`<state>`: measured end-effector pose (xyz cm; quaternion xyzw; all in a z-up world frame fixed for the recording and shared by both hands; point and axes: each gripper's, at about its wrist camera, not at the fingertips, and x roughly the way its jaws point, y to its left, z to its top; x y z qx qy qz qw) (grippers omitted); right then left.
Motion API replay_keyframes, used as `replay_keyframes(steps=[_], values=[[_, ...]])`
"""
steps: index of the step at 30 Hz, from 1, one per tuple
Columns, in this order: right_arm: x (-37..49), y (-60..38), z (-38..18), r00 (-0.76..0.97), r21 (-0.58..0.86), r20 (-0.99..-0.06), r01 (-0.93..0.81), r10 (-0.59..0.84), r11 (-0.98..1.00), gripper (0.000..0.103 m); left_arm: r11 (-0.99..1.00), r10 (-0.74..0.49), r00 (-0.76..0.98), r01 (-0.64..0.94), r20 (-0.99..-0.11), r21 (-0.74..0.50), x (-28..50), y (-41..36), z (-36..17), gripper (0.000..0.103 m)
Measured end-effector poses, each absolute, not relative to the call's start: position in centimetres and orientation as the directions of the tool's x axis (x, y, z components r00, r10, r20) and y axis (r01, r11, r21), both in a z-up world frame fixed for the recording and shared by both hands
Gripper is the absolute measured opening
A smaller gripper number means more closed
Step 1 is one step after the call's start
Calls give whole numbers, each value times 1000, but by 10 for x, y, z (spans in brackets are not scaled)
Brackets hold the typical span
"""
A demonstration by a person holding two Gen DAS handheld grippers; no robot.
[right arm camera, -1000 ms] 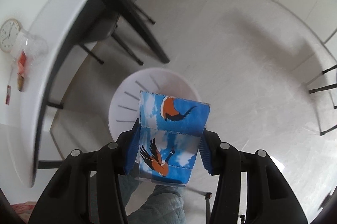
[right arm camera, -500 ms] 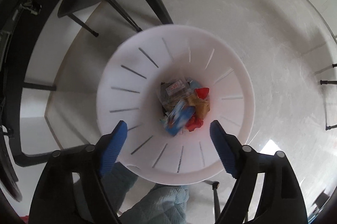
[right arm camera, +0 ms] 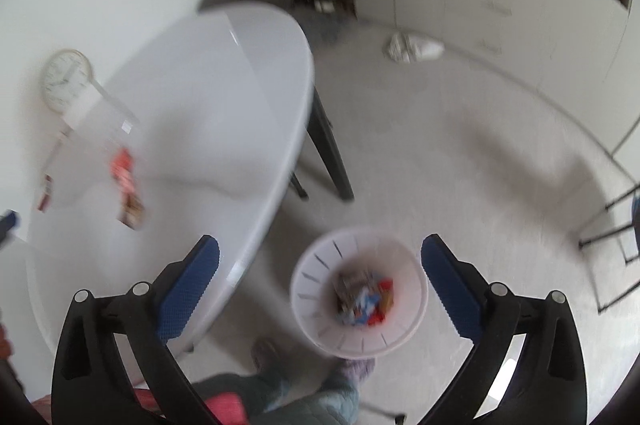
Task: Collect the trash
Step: 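Grasp the brown paper bag with the right tool while the left tool grasps the pink crumpled paper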
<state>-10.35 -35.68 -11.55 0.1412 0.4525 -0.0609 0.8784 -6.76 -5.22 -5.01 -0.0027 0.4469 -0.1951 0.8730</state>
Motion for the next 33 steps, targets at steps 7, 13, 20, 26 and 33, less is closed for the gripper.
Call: replay_keyframes(steps=[7,13,20,26,33], values=[[-98,-316,-67,653,203,-756,150,57,968,100,945,-312,558,263,-769,-193,-58,-6,-49,95],[-82,-286,-76,629,198,-771,87,100,976,100,950,-307,566,229,-765,-212,-50,14,-52,95],[-68,-256,-78,609,198,-778,6,153,980,100,952,-302,551,219,-778,-214,-40,24,-61,95],[-30,-203,-105,560,157,-789,-216,254,964,100,962,-270,536,185,-800,-201,-29,38,-72,95],[39,-120,-173,424,91,-848,-474,318,876,93,980,-198,526,95,-827,-174,-18,68,-85,95]])
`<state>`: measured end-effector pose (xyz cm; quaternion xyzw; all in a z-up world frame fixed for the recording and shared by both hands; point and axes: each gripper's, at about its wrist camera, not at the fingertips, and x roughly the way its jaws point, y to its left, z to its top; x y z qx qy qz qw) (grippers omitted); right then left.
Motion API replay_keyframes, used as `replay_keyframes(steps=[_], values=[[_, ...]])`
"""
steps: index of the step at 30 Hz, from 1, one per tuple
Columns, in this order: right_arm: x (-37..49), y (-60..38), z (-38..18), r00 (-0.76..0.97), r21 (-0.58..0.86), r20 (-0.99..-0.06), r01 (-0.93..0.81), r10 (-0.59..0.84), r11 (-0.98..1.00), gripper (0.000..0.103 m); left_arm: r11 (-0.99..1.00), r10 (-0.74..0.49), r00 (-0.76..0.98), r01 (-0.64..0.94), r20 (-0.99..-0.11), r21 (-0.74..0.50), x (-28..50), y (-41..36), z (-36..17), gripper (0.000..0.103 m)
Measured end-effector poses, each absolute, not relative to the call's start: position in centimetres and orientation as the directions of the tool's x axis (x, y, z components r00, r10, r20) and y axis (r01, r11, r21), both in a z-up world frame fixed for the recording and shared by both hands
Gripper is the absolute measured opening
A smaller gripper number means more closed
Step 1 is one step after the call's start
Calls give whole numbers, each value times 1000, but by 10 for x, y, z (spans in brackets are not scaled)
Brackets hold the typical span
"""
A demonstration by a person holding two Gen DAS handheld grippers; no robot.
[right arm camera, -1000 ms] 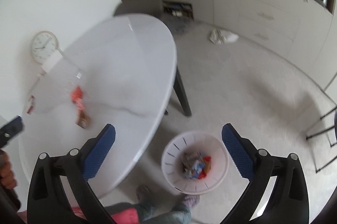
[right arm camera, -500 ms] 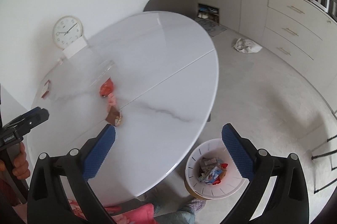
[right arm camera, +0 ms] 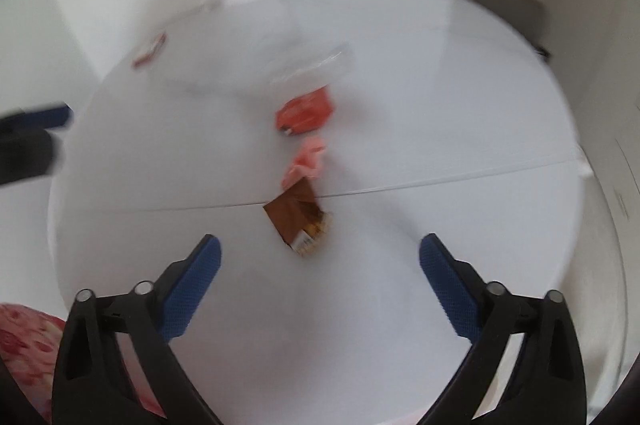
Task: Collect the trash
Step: 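Grasp the brown paper bag with the right tool while the left tool grasps the pink crumpled paper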
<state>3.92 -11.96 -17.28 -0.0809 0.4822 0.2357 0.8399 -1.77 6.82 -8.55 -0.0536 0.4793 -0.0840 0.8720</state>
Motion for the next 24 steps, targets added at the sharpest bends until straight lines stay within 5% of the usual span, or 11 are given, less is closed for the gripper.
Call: replay_keyframes(steps=[11,15,20,24], values=[[81,-72,-235,259,30,-933,-637,250,771,75,976,-141,492,-75,-859,-203,-9,109,-114,95],[80,-65,-238,238,16,-941,-675,239,737,59,971,-126,480,-121,-868,-207,-3,113,-122,95],[75,-61,-233,251,-10,-939,-703,235,711,28,976,-113,465,-114,-878,-186,3,106,-129,95],[72,-71,-227,242,32,-935,-672,260,740,27,983,-131,448,-59,-884,-176,14,90,-137,95]])
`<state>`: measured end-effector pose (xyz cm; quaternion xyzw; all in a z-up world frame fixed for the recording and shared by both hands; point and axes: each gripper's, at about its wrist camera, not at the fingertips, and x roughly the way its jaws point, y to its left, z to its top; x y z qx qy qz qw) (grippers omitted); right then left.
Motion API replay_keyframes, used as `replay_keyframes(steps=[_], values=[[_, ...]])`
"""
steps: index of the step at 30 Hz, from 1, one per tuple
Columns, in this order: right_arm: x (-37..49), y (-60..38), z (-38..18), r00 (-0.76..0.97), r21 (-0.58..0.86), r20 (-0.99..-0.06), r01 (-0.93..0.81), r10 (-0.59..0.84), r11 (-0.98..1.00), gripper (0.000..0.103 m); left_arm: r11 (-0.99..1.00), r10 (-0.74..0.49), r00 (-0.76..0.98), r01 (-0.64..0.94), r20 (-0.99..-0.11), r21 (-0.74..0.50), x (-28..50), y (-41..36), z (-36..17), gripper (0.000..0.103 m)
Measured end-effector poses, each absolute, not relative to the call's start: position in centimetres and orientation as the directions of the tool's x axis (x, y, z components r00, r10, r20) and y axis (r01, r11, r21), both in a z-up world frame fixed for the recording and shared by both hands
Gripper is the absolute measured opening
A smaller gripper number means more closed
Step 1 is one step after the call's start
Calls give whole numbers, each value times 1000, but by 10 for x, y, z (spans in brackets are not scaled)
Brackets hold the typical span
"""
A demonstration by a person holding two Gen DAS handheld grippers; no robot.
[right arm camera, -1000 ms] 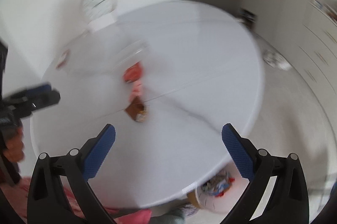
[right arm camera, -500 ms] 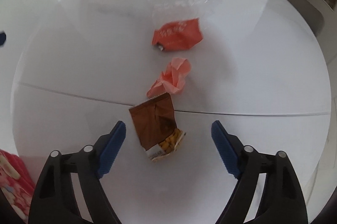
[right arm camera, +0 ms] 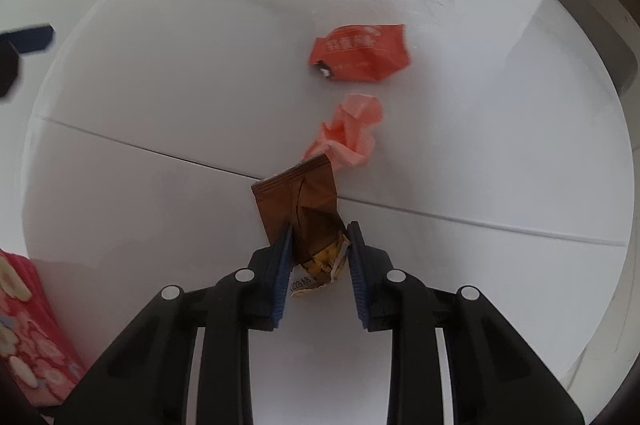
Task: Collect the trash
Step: 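Grasp the brown paper bag with the right tool while the left tool grasps the pink crumpled paper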
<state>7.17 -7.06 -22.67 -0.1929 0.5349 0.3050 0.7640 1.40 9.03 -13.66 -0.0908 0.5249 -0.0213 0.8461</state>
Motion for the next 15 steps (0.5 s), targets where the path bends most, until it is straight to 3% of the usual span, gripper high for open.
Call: replay_keyframes(steps=[8,15], values=[[57,-137,-198,301,160,-898,-457,321,875,27,982,-175,418,135,-891,-129,63,26,-170,92],[37,-197,-180,372,200,-876,-300,307,933,28,976,-177,329,181,-928,-122,108,-18,-218,67]])
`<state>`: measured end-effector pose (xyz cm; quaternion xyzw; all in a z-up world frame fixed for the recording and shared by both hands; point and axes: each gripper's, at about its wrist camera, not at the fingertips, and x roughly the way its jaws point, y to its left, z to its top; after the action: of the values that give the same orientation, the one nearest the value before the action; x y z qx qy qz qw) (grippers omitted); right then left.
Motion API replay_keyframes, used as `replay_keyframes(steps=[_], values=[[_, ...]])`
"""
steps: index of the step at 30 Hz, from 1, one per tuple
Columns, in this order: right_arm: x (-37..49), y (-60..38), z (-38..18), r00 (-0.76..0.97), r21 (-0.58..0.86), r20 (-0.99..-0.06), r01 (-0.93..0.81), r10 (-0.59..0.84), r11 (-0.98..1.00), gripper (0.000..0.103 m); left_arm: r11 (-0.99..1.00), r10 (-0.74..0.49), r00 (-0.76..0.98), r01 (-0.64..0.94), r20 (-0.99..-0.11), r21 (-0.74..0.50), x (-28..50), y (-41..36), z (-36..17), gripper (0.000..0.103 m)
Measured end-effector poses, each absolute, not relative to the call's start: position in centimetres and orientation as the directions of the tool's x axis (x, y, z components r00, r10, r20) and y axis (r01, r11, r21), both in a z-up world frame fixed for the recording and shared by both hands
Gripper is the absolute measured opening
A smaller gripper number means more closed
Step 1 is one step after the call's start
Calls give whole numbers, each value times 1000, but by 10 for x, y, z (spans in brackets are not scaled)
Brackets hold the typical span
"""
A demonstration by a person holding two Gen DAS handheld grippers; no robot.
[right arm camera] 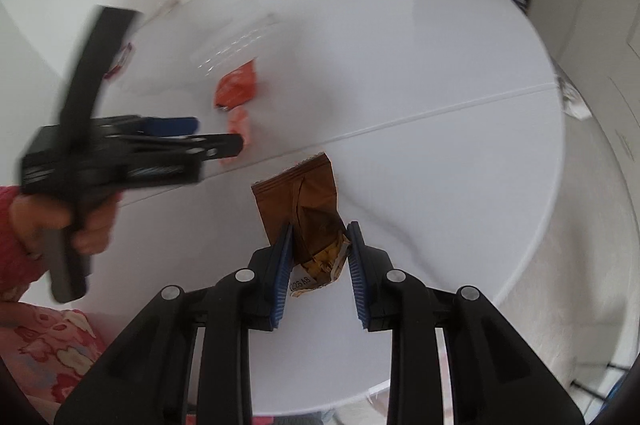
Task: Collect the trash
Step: 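Grasp the brown paper bag with the right tool while the left tool grasps the pink crumpled paper, then drop the brown bag into the wastebasket with the right tool while the left tool drops the pink paper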
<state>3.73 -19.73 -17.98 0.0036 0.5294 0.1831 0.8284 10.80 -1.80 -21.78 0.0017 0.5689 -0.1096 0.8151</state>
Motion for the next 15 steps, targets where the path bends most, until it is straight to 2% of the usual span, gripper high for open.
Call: replay_keyframes(steps=[9,15], values=[[12,-235,-181,407,226,-867,-192,287,955,27,980,-133,321,182,-938,-76,119,-32,-238,40],[0,-241,-170,435,219,-857,-176,275,960,27,985,-116,328,159,-938,-66,116,-35,-237,27]])
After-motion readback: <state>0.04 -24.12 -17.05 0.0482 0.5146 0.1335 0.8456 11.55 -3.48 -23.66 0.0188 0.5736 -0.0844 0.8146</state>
